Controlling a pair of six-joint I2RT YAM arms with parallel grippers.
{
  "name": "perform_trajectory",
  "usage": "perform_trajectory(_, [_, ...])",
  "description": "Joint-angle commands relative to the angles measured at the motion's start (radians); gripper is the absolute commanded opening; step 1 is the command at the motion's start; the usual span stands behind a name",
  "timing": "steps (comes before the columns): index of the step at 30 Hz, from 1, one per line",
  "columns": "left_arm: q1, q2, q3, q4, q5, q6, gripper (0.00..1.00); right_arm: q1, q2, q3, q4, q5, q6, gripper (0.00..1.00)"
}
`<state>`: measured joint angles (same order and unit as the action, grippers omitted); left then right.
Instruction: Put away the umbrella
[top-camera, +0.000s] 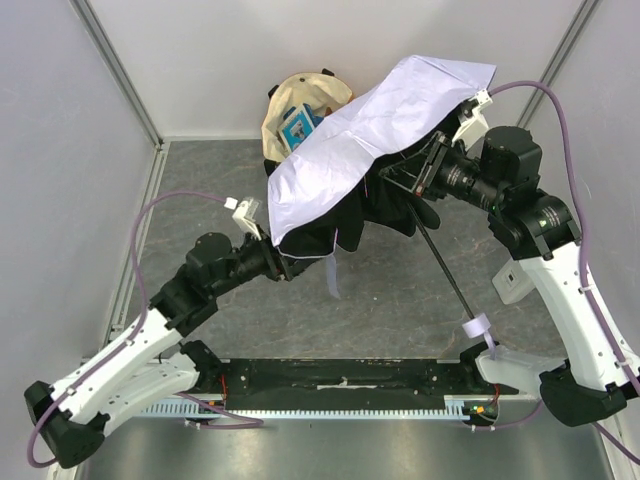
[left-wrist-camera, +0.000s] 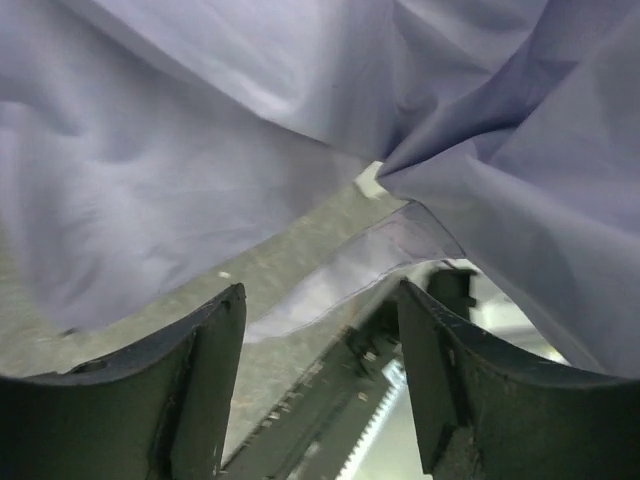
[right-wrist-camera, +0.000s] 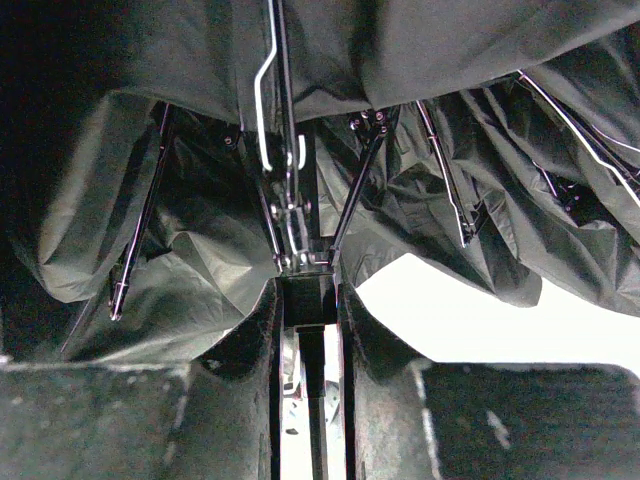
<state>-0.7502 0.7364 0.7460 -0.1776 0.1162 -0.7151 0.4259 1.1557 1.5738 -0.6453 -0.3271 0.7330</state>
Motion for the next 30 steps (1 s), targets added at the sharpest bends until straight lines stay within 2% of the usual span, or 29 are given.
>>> perform_trajectory(1, [0.040, 0.073, -0.080, 0.392, 0.455, -0.188, 0.70, -0.003, -0.024, 0.028, 0.096, -0.075, -0.001, 0.00])
perform_trajectory(5, [0.040, 0.207, -0.149, 0.731, 0.589, -0.360, 0.68, -0.003, -0.044, -0.008, 0.153, -0.093, 0.023, 0.00])
perform_trajectory(7, [0.038, 0.273, -0.111, 0.738, 0.620, -0.357, 0.67, -0.004, -0.044, -0.015, 0.162, -0.098, 0.022, 0.00])
perform_trajectory(9, [0.037, 0.313, -0.070, 0.719, 0.634, -0.333, 0.60, -0.001, -0.039, -0.017, 0.165, -0.104, 0.006, 0.00])
perform_trajectory(11, [0.038, 0.313, -0.053, 0.715, 0.611, -0.316, 0.42, -0.004, -0.040, -0.015, 0.164, -0.096, -0.023, 0.00])
perform_trajectory(13, [0.037, 0.267, -0.021, 0.510, 0.509, -0.220, 0.24, -0.006, -0.044, -0.012, 0.158, -0.073, -0.055, 0.00])
perform_trajectory(15, [0.037, 0.190, -0.010, 0.318, 0.369, -0.132, 0.14, -0.009, -0.050, -0.008, 0.151, -0.047, -0.086, 0.00])
perform_trajectory(16, [0.037, 0.157, 0.002, 0.214, 0.262, -0.089, 0.05, -0.010, -0.051, -0.002, 0.145, -0.037, -0.099, 0.00])
perform_trajectory(17, [0.038, 0.117, 0.015, 0.076, 0.159, -0.066, 0.02, -0.013, -0.056, 0.002, 0.139, -0.020, -0.112, 0.00])
perform_trajectory(19, [0.040, 0.066, 0.050, -0.138, -0.072, -0.015, 0.02, -0.012, -0.073, -0.001, 0.130, 0.022, -0.129, 0.00])
perform_trajectory(21, [0.037, 0.037, 0.093, -0.302, -0.241, 0.028, 0.02, -0.013, -0.089, -0.015, 0.104, 0.077, -0.132, 0.00])
perform_trajectory(23, [0.038, -0.004, 0.113, -0.387, -0.299, 0.058, 0.02, -0.012, -0.106, -0.014, 0.061, 0.170, -0.109, 0.00])
perform_trajectory(24, [0.037, -0.038, 0.105, -0.375, -0.271, 0.072, 0.11, -0.012, -0.114, -0.018, 0.053, 0.228, -0.087, 0.00])
perform_trajectory(26, [0.038, -0.124, 0.063, -0.303, -0.157, 0.072, 0.37, -0.013, -0.129, -0.034, 0.052, 0.313, -0.051, 0.00])
perform_trajectory(27, [0.038, -0.170, 0.041, -0.213, -0.082, 0.060, 0.52, -0.012, -0.136, -0.043, 0.056, 0.353, -0.028, 0.00])
perform_trajectory(28, [0.038, -0.207, 0.020, -0.136, -0.008, 0.007, 0.62, -0.013, -0.143, -0.061, 0.077, 0.390, -0.006, 0.00])
perform_trajectory(29, [0.038, -0.218, 0.003, -0.062, 0.064, -0.044, 0.67, -0.013, -0.157, -0.083, 0.113, 0.416, 0.018, 0.00])
perform_trajectory(30, [0.038, -0.210, -0.003, 0.022, 0.124, -0.088, 0.68, -0.012, -0.177, -0.147, 0.183, 0.440, 0.041, 0.00])
